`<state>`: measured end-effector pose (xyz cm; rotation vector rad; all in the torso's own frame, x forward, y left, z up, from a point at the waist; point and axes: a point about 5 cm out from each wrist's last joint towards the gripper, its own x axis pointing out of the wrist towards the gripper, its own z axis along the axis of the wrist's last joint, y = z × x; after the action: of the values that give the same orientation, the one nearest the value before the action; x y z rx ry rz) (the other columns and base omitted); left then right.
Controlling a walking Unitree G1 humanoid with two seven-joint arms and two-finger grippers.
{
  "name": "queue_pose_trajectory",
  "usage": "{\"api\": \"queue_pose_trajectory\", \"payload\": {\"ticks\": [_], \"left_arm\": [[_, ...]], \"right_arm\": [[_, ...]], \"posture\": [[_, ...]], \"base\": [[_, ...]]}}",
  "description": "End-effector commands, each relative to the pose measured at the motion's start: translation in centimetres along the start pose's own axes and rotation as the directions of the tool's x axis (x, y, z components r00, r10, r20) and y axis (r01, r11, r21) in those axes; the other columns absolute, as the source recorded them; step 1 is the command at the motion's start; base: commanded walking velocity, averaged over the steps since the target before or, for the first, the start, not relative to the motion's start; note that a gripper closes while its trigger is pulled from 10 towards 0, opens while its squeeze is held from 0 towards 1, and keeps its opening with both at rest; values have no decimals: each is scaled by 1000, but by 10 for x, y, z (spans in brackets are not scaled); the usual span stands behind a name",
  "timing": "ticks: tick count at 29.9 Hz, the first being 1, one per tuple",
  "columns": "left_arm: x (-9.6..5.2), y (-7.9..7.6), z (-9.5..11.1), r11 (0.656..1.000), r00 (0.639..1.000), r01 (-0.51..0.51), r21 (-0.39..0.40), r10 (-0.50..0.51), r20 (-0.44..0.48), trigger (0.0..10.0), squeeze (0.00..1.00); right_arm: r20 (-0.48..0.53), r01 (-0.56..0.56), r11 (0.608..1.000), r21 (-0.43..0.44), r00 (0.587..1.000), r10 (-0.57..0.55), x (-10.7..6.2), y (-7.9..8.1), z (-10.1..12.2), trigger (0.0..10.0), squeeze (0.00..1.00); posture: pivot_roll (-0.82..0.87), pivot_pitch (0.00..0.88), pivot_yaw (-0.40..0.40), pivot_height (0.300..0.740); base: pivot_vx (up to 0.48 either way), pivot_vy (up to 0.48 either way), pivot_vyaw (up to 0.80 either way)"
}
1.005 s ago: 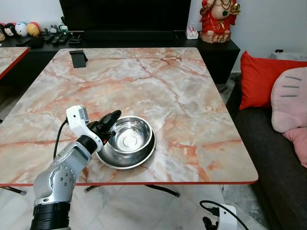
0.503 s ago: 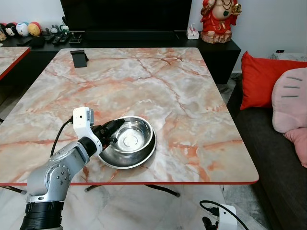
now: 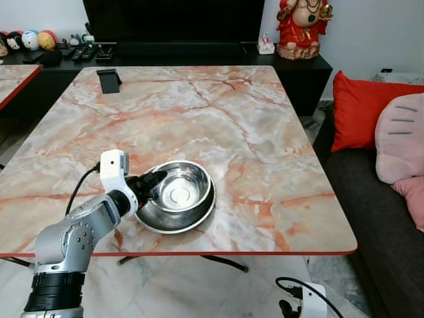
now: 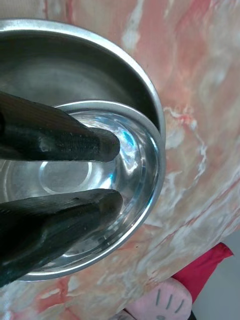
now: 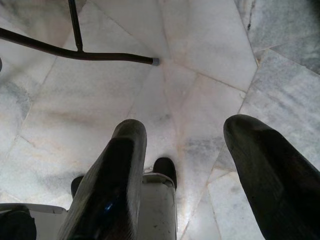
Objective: Setting the table
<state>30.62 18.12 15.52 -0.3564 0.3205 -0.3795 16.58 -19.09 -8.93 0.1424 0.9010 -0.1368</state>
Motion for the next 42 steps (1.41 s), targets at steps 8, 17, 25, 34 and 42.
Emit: {"api": "queue_pose_trajectory", "payload": {"ticks": [8, 17, 25, 34, 42], "left_arm": [[2, -4, -6, 1000, 998, 13, 20, -12, -57, 10000, 0], [4, -3, -10, 1000, 997, -7, 28, 9, -72, 10000, 0], [5, 1, -12, 998, 996, -54, 23, 55, -74, 10000, 0], [5, 4, -12, 995, 993, -92, 31, 94, -71, 10000, 0], [5, 5, -6, 994, 993, -106, 39, 108, -42, 10000, 0]], "right_arm": [[-16, 8, 1000, 10, 1000, -7, 0, -2, -2, 10000, 0], [-15, 8, 1000, 10, 1000, -7, 0, -2, -2, 10000, 0], [-14, 7, 1000, 9, 1000, -7, 0, -2, -2, 10000, 0], [-15, 7, 1000, 8, 1000, -7, 0, -2, -2, 10000, 0], [-13, 7, 1000, 8, 1000, -7, 0, -2, -2, 10000, 0]], "posture": [[47, 0, -19, 724], [47, 0, -19, 724], [48, 0, -20, 724], [45, 0, -20, 724], [49, 0, -22, 724]], "base": [[0, 0, 0], [0, 0, 0], [0, 0, 0], [0, 0, 0], [0, 0, 0]]}}
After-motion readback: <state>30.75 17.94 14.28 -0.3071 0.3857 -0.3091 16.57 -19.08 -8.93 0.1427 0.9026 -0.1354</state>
